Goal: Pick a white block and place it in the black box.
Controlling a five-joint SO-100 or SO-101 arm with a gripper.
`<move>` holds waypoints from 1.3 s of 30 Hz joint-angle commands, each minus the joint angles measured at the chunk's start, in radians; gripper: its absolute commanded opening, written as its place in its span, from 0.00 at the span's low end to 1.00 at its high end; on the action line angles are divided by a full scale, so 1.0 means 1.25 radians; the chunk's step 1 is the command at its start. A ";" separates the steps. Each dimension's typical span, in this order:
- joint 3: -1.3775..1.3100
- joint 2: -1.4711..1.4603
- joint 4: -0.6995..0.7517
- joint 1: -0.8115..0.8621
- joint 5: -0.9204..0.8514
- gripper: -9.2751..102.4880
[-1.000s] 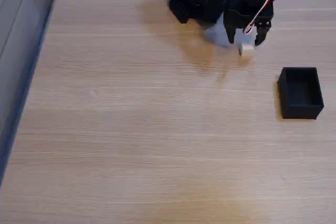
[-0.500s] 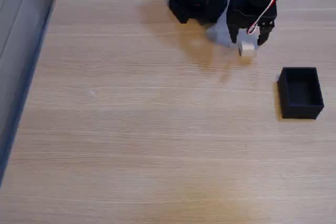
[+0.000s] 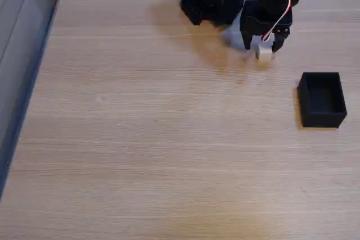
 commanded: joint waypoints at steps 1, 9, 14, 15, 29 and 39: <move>0.000 -0.007 -0.011 0.011 -0.012 0.32; -0.005 -0.028 -0.023 0.022 -0.029 0.31; -0.005 -0.026 -0.021 0.034 -0.060 0.22; -0.005 -0.023 -0.021 0.038 -0.061 0.19; -0.018 0.206 0.071 0.054 -0.211 0.08; -0.145 0.301 0.033 -0.061 -0.313 0.08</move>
